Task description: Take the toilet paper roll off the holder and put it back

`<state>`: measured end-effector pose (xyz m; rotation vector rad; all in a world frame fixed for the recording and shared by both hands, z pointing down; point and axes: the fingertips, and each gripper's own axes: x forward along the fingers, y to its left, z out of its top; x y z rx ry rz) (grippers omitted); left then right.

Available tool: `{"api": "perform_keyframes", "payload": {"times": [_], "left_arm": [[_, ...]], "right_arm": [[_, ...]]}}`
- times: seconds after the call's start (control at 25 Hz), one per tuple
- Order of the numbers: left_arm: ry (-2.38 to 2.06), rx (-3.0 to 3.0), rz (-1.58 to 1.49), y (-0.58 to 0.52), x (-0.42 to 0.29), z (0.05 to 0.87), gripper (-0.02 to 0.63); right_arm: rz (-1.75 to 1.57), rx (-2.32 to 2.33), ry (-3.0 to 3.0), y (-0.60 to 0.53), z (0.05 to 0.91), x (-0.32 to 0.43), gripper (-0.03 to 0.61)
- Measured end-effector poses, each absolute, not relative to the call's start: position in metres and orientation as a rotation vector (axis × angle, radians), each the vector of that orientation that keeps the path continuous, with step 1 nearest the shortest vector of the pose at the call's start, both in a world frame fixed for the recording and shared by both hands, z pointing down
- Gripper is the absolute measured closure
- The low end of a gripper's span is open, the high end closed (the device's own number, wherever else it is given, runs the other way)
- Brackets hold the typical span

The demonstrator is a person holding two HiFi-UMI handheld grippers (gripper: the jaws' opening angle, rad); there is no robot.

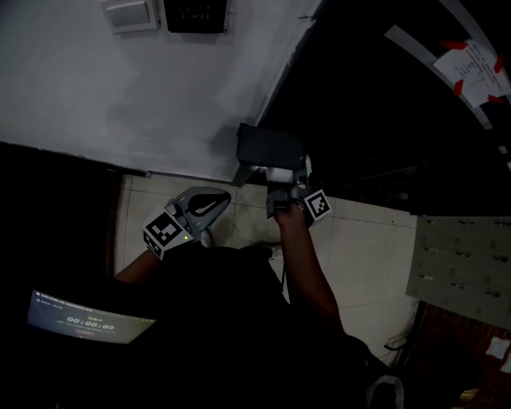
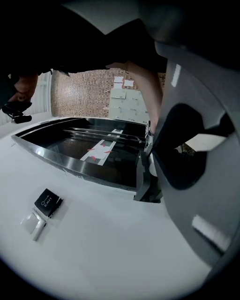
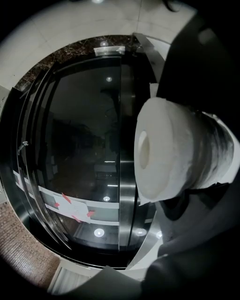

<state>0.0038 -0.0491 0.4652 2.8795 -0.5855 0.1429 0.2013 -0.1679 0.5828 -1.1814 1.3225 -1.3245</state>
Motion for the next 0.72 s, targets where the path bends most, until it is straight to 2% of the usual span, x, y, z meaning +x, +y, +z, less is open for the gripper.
{"api": "perform_keyframes", "payload": {"times": [0.44, 0.72], "left_arm": [[-0.599, 2.886, 0.140, -0.049, 0.001, 0.466, 0.611], [-0.601, 2.880, 0.140, -0.048, -0.002, 0.464, 0.611]], "right_arm": [[-1.372, -1.158, 1.373, -0.168, 0.581, 0.140, 0.107], [-1.350, -1.135, 1.356, -0.168, 0.588, 0.129, 0.107]]}}
